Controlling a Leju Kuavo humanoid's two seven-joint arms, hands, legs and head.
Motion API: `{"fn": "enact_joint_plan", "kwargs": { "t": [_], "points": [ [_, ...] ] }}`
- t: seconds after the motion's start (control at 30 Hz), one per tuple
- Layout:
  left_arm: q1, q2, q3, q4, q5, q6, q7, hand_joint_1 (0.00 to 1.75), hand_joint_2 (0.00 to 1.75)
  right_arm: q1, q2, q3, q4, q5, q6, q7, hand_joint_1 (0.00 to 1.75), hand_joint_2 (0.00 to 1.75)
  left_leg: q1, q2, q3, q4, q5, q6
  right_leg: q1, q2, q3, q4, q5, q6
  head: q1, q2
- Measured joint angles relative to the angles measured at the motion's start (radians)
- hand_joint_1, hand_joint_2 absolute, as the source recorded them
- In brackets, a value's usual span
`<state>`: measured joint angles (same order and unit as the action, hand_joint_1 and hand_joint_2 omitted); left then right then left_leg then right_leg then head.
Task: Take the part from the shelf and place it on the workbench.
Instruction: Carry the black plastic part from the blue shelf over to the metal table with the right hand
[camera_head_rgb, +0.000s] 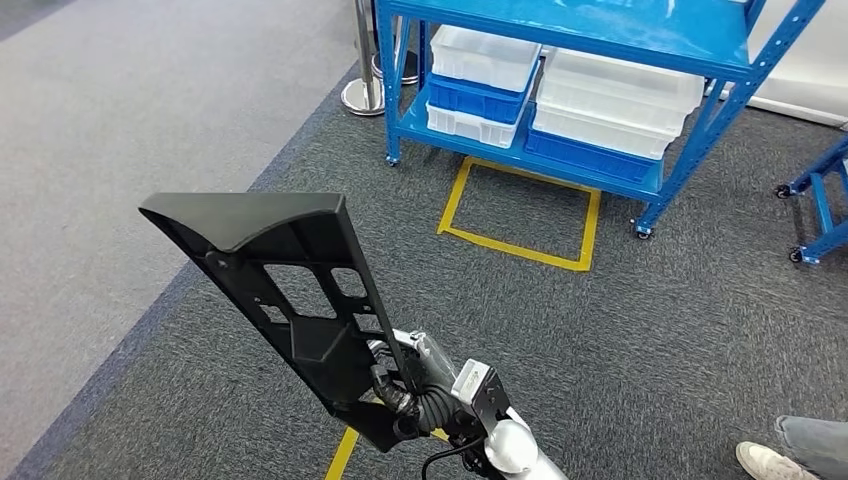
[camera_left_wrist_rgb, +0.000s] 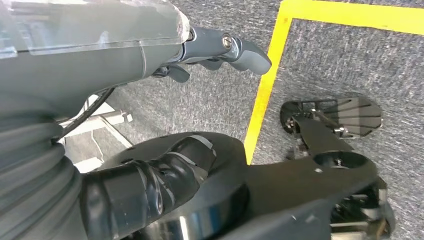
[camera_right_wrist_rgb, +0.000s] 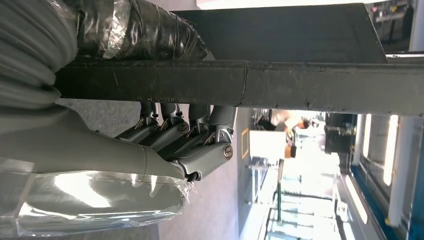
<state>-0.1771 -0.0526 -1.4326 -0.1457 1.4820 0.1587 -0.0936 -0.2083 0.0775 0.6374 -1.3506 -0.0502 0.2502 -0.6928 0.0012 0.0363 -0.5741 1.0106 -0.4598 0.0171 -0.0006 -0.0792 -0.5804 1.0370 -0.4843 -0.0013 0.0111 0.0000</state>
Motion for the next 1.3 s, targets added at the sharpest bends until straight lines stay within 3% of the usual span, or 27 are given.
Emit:
{"fn": "enact_joint_plan", "kwargs": {
  "t": [0.03, 0.1, 0.17, 0.2, 0.23, 0.3, 0.33, 0.37, 0.43, 0.5, 0.57, 0.67, 0.7, 0.73, 0.8, 0.87, 0.93, 1.0, 1.07, 1.13, 1.2, 1.23, 1.27, 1.3],
  "points": [
    [0.000, -0.001, -0.001, 0.000, 0.000, 0.000, 0.001, 0.00, 1.75, -0.001, 0.000, 0.000, -0.001, 0.000, 0.000, 0.000, 1.75, 1.75, 0.003, -0.009, 0.002, -0.004, 0.004, 0.006, -0.002, 0.016, -0.005, 0.016, -0.014, 0.005, 0.000, 0.000],
    [0.000, -0.002, -0.003, 0.000, 0.000, 0.001, 0.004, 0.00, 1.75, -0.003, -0.001, 0.000, -0.002, 0.000, -0.001, 0.000, 1.75, 1.75, 0.007, -0.027, 0.003, -0.009, 0.008, 0.015, -0.006, 0.059, -0.047, 0.109, -0.068, 0.013, 0.000, 0.000],
    [0.000, -0.003, -0.007, 0.000, 0.000, 0.001, 0.004, 0.00, 1.75, -0.002, -0.003, 0.000, -0.001, 0.000, -0.001, 0.000, 1.75, 1.75, 0.007, -0.048, 0.000, -0.007, 0.009, 0.018, -0.007, 0.073, -0.109, 0.233, -0.118, 0.015, 0.001, 0.000],
    [0.001, -0.003, -0.009, 0.000, 0.000, 0.001, 0.004, 0.00, 1.75, -0.001, -0.004, 0.000, 0.000, 0.000, -0.001, 0.000, 1.75, 1.75, 0.007, -0.059, -0.001, -0.005, 0.009, 0.018, -0.007, 0.075, -0.125, 0.263, -0.119, 0.016, 0.001, 0.000],
    [0.002, -0.004, -0.011, 0.000, 0.000, 0.001, 0.004, 0.00, 1.75, -0.001, -0.005, 0.000, 0.001, 0.000, -0.001, 0.000, 1.75, 1.75, 0.007, -0.071, -0.001, -0.003, 0.009, 0.018, -0.009, 0.076, -0.124, 0.255, -0.100, 0.016, 0.001, 0.000],
    [0.003, -0.004, -0.013, 0.000, 0.000, 0.001, 0.004, 0.00, 1.75, -0.002, -0.005, 0.000, 0.002, 0.000, -0.001, 0.000, 1.75, 1.75, 0.008, -0.094, -0.002, 0.004, 0.006, 0.013, -0.013, 0.089, -0.075, 0.145, -0.031, 0.013, 0.001, 0.000],
    [0.002, -0.005, -0.014, 0.000, 0.000, 0.001, 0.004, 0.00, 1.75, -0.003, -0.005, 0.000, 0.002, 0.000, -0.001, 0.000, 1.75, 1.75, 0.007, -0.105, -0.005, 0.009, 0.003, 0.009, -0.016, 0.109, -0.047, 0.086, -0.008, 0.012, 0.001, 0.000],
    [0.001, -0.005, -0.014, 0.000, 0.000, 0.001, 0.004, 0.00, 1.75, -0.004, -0.005, 0.000, 0.001, 0.000, -0.001, 0.000, 1.75, 1.75, 0.007, -0.115, -0.009, 0.014, 0.002, 0.004, -0.018, 0.127, -0.027, 0.043, 0.004, 0.010, 0.000, 0.000],
    [0.001, -0.005, -0.015, 0.000, 0.000, 0.001, 0.004, 0.00, 1.75, -0.004, -0.005, 0.000, 0.000, -0.001, -0.002, 0.000, 1.75, 1.75, 0.009, -0.130, -0.018, 0.018, 0.002, -0.008, -0.017, 0.148, -0.016, 0.018, 0.000, 0.006, 0.000, 0.000],
    [0.002, -0.005, -0.016, 0.000, 0.001, 0.001, 0.004, 0.00, 1.75, -0.004, -0.004, 0.000, -0.001, -0.001, -0.002, 0.000, 1.75, 1.75, 0.015, -0.141, -0.022, 0.017, 0.003, -0.021, -0.016, 0.132, -0.013, 0.011, 0.003, -0.005, 0.000, 0.000],
    [0.002, -0.004, -0.016, 0.000, 0.001, 0.001, 0.004, 0.00, 1.75, -0.005, -0.003, 0.000, -0.001, -0.001, -0.001, 0.000, 1.75, 1.75, 0.014, -0.115, -0.037, 0.048, -0.017, -0.032, -0.019, 0.111, -0.006, 0.003, 0.005, -0.017, -0.001, 0.000],
    [0.000, -0.002, -0.016, 0.000, 0.001, 0.002, 0.005, 0.00, 1.75, -0.003, -0.002, 0.000, -0.003, -0.002, -0.001, 0.000, 1.75, 1.75, 0.012, -0.056, -0.118, 0.216, -0.101, -0.043, -0.015, 0.074, -0.001, -0.001, 0.003, -0.029, -0.005, 0.000],
    [-0.001, -0.001, -0.016, 0.000, 0.001, 0.002, 0.005, 0.00, 1.75, -0.002, -0.003, 0.000, -0.003, -0.002, -0.001, 0.000, 1.75, 1.75, 0.012, -0.052, -0.140, 0.261, -0.114, -0.045, -0.013, 0.061, -0.001, -0.001, 0.001, -0.030, -0.005, 0.000],
    [0.000, 0.000, -0.016, 0.000, 0.001, 0.002, 0.005, 0.00, 1.75, -0.001, -0.003, 0.000, -0.003, -0.002, -0.001, 0.000, 1.75, 1.75, 0.012, -0.050, -0.146, 0.274, -0.110, -0.045, -0.012, 0.048, 0.000, -0.001, 0.000, -0.031, -0.005, 0.000],
    [0.002, 0.000, -0.017, 0.000, 0.001, 0.002, 0.006, 0.00, 1.75, 0.000, -0.004, 0.000, -0.003, -0.002, -0.001, 0.000, 1.75, 1.75, 0.011, -0.040, -0.104, 0.196, -0.056, -0.041, -0.010, 0.028, 0.004, 0.000, -0.004, -0.030, -0.005, 0.000],
    [0.002, 0.001, -0.017, 0.000, 0.001, 0.002, 0.006, 0.00, 1.75, -0.001, -0.004, 0.000, -0.005, -0.002, -0.001, 0.000, 1.75, 1.75, 0.003, -0.004, -0.038, 0.069, -0.008, -0.030, -0.005, 0.011, 0.010, 0.000, -0.009, -0.025, -0.004, 0.000],
    [0.002, 0.000, -0.017, 0.000, 0.001, 0.002, 0.007, 0.00, 1.75, -0.001, -0.004, 0.000, -0.008, -0.002, -0.001, 0.000, 1.75, 1.75, -0.006, 0.015, -0.013, 0.013, 0.002, -0.017, -0.001, -0.004, 0.012, 0.000, -0.012, -0.017, -0.004, 0.000],
    [0.003, 0.000, -0.017, 0.000, 0.001, 0.001, 0.007, 0.00, 1.75, -0.001, -0.004, 0.000, -0.010, -0.002, 0.000, 0.000, 1.75, 1.75, -0.006, -0.002, -0.014, 0.008, 0.005, -0.006, 0.001, -0.017, 0.016, -0.003, -0.014, -0.009, -0.004, 0.000],
    [0.005, -0.001, -0.017, 0.000, 0.002, 0.000, 0.007, 0.00, 1.75, -0.001, -0.004, 0.000, -0.013, -0.002, 0.000, 0.000, 1.75, 1.75, 0.001, -0.019, -0.008, -0.003, 0.011, 0.005, -0.001, 0.007, 0.013, 0.014, -0.029, 0.001, -0.003, 0.000],
    [0.005, -0.002, -0.017, 0.000, 0.003, 0.000, 0.009, 0.00, 1.75, 0.000, -0.004, 0.000, -0.016, -0.002, 0.000, 0.000, 1.75, 1.75, 0.006, -0.034, -0.005, -0.009, 0.015, 0.014, -0.005, 0.055, -0.029, 0.104, -0.082, 0.008, -0.003, 0.000],
    [0.005, -0.002, -0.017, 0.000, 0.004, -0.001, 0.011, 0.00, 1.75, 0.004, -0.006, 0.000, -0.017, -0.002, 0.000, 0.000, 1.75, 1.75, 0.006, -0.053, -0.006, -0.007, 0.015, 0.017, -0.006, 0.074, -0.098, 0.240, -0.137, 0.010, -0.003, 0.000],
    [0.006, -0.003, -0.017, 0.000, 0.004, -0.001, 0.012, 0.00, 1.75, 0.006, -0.008, 0.000, -0.017, -0.001, 0.000, 0.000, 1.75, 1.75, 0.006, -0.064, -0.006, -0.006, 0.014, 0.017, -0.007, 0.075, -0.120, 0.278, -0.141, 0.011, -0.003, 0.000],
    [0.007, -0.003, -0.017, 0.000, 0.005, -0.001, 0.013, 0.00, 1.75, 0.008, -0.009, 0.000, -0.017, -0.001, 0.000, 0.000, 1.75, 1.75, 0.006, -0.077, -0.005, -0.004, 0.014, 0.016, -0.008, 0.076, -0.125, 0.280, -0.125, 0.011, -0.003, 0.000],
    [0.008, -0.003, -0.017, 0.000, 0.005, -0.002, 0.014, 0.00, 1.75, 0.008, -0.009, 0.000, -0.017, -0.001, 0.000, 0.000, 1.75, 1.75, 0.007, -0.090, -0.004, -0.001, 0.012, 0.015, -0.010, 0.080, -0.109, 0.237, -0.089, 0.011, -0.003, 0.000]
  ]
}}
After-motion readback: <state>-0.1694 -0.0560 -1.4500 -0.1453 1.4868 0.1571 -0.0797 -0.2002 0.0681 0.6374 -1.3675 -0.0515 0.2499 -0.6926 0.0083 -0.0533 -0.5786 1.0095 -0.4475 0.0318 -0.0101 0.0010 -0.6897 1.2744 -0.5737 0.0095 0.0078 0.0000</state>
